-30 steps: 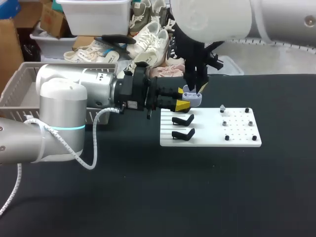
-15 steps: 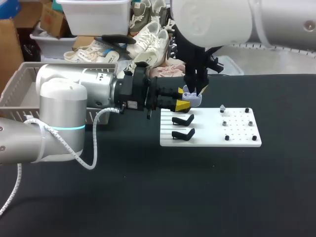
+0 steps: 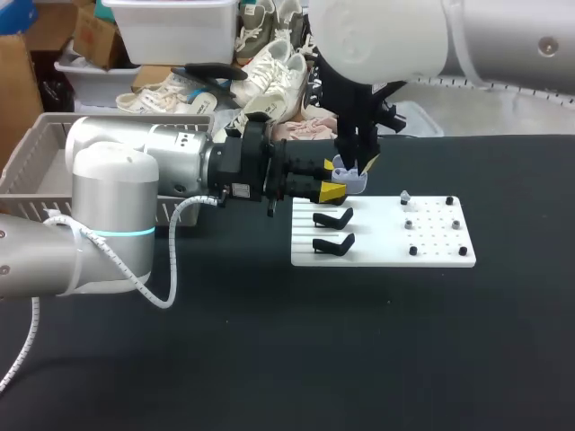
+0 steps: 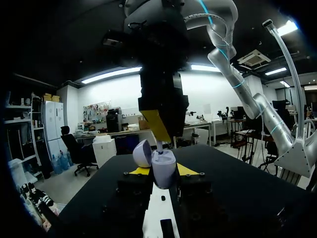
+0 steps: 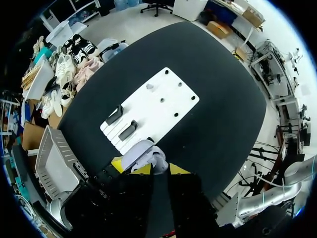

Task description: Pick up each earbud case from the left stands, insert the matching earbuds, close the lid, and place the case in the box.

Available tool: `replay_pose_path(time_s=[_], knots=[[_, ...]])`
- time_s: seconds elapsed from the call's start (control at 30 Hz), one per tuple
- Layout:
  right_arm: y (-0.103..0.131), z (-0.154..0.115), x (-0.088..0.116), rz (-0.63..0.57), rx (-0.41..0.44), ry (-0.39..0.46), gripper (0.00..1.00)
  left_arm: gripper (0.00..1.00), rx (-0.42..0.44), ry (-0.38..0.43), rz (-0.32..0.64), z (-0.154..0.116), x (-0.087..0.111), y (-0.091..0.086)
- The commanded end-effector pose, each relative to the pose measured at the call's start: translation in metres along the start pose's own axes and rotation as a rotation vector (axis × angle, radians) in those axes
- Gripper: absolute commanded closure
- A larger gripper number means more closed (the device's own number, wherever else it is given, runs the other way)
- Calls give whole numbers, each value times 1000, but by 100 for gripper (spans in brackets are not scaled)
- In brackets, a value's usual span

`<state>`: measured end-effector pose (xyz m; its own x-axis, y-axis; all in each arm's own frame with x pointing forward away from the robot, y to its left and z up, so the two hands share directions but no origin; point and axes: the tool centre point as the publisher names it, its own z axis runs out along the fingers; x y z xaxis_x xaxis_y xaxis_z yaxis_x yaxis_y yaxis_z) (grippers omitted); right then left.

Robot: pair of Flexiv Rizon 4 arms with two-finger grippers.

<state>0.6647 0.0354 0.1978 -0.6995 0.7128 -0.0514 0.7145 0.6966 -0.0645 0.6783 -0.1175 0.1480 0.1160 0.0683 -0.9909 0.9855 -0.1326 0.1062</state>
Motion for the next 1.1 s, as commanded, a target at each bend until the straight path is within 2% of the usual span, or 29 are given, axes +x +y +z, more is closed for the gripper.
replay_pose_path(time_s=[0.03, 1.1], knots=[[3, 0, -2, 1, 10, 3, 100, 100, -2, -1, 1, 0, 0, -1], [4, 11, 0, -16, 42, -7, 100, 100, -2, -1, 1, 0, 0, -1]])
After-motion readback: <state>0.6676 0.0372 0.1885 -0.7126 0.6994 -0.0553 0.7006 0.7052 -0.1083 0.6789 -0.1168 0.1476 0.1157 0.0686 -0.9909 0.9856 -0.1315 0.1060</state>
